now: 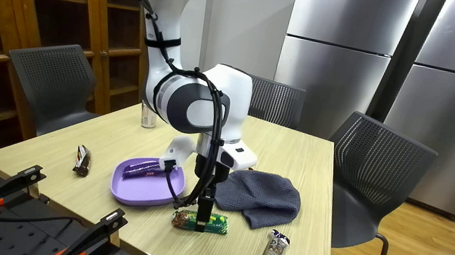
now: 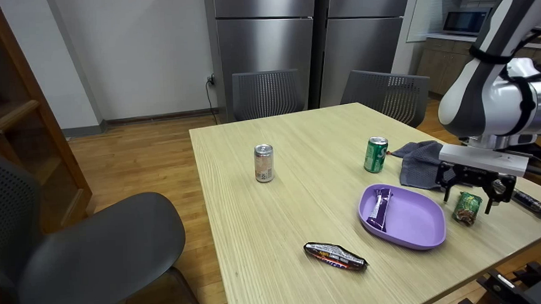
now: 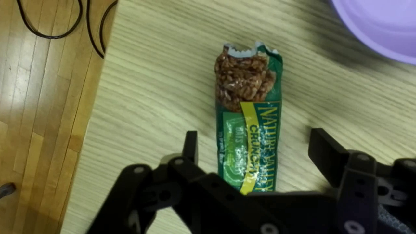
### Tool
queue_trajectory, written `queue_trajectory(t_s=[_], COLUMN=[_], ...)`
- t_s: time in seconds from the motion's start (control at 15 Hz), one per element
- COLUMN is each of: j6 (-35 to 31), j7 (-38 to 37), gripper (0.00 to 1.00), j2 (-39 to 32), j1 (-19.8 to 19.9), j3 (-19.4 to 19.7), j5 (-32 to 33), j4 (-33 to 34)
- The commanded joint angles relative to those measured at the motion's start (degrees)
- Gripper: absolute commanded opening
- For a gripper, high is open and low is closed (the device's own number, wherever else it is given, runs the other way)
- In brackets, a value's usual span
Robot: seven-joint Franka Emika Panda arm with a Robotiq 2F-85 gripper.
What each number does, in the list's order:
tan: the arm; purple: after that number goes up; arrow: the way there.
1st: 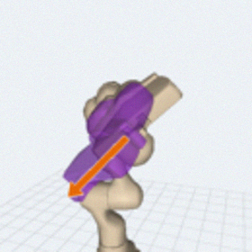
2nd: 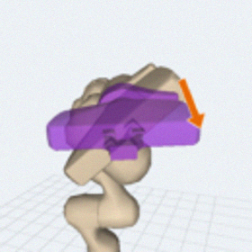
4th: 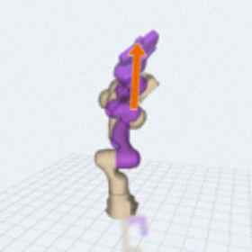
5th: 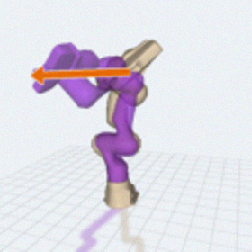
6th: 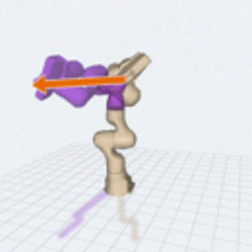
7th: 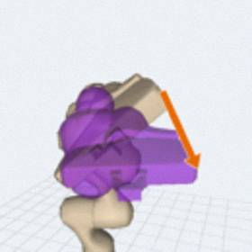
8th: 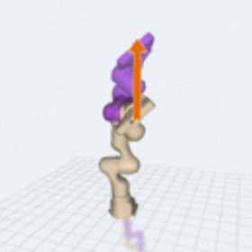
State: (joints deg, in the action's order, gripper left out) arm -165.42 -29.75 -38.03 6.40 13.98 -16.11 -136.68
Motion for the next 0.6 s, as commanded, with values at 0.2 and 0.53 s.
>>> queue_trajectory(t_s=[0.2,0.53], j6=[-0.91,0.71], j7=[3.11,3.64], gripper=[0.34,0.10], j2=[0.66,0.89], j1=[1.71,1.16], j3=[-1.22,-0.54], j5=[-1.60,-0.70], j4=[-0.73,-0.65])
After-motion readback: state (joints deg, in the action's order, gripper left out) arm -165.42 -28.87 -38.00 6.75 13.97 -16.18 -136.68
